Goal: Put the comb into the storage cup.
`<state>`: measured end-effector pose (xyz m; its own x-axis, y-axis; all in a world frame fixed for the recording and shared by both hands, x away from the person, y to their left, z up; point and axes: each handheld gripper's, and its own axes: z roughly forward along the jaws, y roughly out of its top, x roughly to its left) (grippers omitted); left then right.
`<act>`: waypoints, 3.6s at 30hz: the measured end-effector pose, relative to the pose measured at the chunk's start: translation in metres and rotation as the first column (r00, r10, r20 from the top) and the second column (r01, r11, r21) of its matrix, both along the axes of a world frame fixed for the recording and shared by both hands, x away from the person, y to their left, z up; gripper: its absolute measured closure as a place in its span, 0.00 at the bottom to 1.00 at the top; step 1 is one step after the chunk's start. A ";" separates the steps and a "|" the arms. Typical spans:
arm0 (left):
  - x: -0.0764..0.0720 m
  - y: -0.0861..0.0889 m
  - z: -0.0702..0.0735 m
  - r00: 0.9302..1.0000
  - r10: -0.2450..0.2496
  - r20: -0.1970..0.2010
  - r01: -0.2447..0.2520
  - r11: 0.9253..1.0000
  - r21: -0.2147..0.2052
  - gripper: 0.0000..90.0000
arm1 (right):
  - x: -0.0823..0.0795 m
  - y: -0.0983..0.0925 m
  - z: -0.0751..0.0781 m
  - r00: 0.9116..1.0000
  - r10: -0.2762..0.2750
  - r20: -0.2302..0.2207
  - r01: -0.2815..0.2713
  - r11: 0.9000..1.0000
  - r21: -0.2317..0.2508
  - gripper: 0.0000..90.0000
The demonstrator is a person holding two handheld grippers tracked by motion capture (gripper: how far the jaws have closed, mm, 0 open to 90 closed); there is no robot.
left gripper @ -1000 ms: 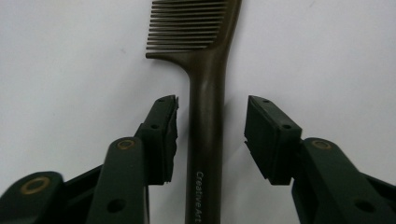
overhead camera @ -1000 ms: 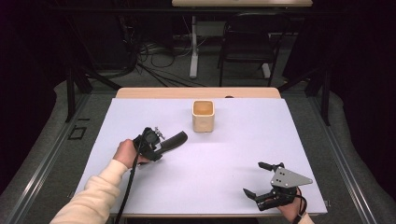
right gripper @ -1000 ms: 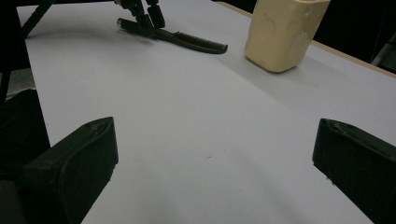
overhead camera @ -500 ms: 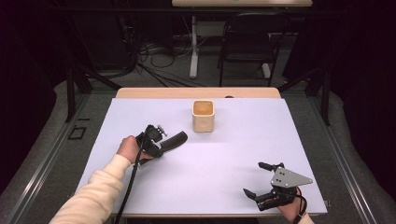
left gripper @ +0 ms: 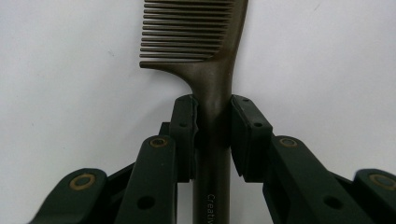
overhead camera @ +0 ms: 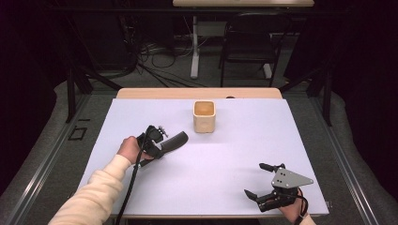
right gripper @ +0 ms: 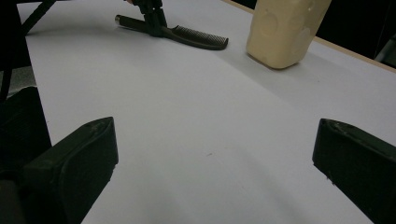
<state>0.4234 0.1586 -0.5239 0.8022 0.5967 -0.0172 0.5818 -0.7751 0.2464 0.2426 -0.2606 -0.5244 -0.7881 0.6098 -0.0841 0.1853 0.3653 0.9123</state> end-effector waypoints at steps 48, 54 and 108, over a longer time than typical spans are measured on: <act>-0.027 0.031 0.008 0.978 0.145 0.152 -0.092 0.946 -0.311 0.80 | 0.000 0.000 0.000 1.000 -0.008 0.003 0.008 1.000 -0.002 0.00; -0.029 0.030 0.006 0.972 0.159 0.174 -0.095 0.940 -0.329 0.80 | 0.001 0.000 -0.001 1.000 -0.006 -0.003 0.006 1.000 -0.006 0.00; -0.013 0.015 0.006 0.925 0.258 0.277 -0.127 0.900 -0.416 0.80 | 0.003 0.000 -0.002 1.000 -0.024 -0.014 0.024 1.000 -0.012 0.00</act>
